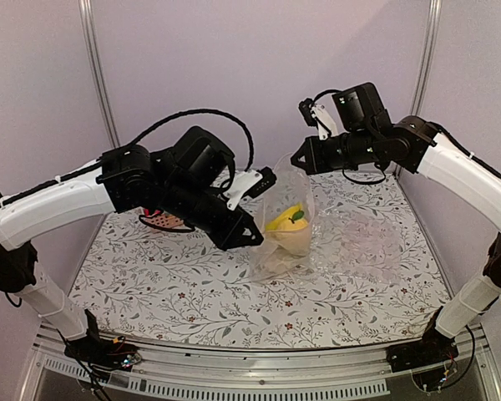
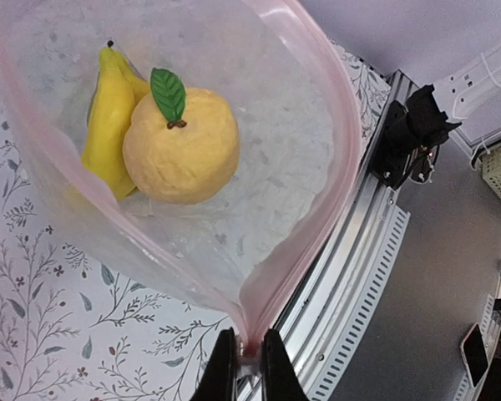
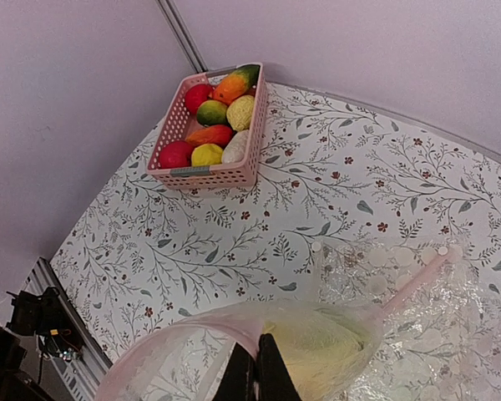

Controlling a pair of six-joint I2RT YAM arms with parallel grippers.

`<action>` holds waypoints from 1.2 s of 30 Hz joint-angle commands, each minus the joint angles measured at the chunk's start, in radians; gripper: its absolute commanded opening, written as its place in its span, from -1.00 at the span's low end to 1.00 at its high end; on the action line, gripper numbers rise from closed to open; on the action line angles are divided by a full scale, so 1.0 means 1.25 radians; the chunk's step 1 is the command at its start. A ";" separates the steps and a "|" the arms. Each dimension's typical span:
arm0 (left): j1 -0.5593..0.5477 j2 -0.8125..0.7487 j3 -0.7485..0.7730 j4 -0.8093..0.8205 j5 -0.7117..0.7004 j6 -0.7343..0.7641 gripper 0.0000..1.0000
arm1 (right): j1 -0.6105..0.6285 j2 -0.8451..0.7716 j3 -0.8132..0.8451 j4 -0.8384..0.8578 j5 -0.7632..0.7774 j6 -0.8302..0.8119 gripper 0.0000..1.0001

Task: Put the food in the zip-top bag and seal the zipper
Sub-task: Adjust the zipper food storage bag at the center of the board.

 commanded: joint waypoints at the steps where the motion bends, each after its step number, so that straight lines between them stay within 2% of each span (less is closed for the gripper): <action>1: 0.012 -0.005 0.023 -0.007 -0.039 0.020 -1.00 | 0.004 -0.019 0.060 0.032 0.058 -0.008 -1.00; 5: 0.070 -0.026 0.022 0.010 -0.052 0.035 -1.00 | 0.004 -0.052 0.086 0.029 0.089 -0.032 -1.00; 10: 0.144 -0.039 -0.019 0.061 0.008 0.046 -1.00 | 0.004 -0.074 0.064 0.034 0.105 -0.042 -1.00; 15: 0.198 -0.035 -0.075 0.107 0.039 0.077 -1.00 | 0.003 -0.024 0.003 0.018 0.164 -0.031 -1.00; 18: 0.228 0.022 -0.086 0.080 0.043 0.098 -1.00 | 0.004 0.030 0.000 -0.013 0.154 -0.016 -1.00; 22: 0.234 0.046 -0.095 0.074 0.056 0.112 -1.00 | 0.004 0.058 -0.001 -0.009 0.107 0.002 -1.00; 30: 0.255 0.000 -0.100 0.073 0.042 0.122 -1.00 | 0.004 0.035 0.000 0.032 0.035 0.021 -1.00; 33: 0.257 -0.031 -0.098 0.073 0.100 0.145 -1.00 | 0.004 0.024 -0.003 0.040 0.027 0.032 -1.00; 36: 0.257 -0.057 -0.080 0.071 0.156 0.162 -1.00 | 0.003 -0.006 -0.008 0.042 0.077 0.034 -1.00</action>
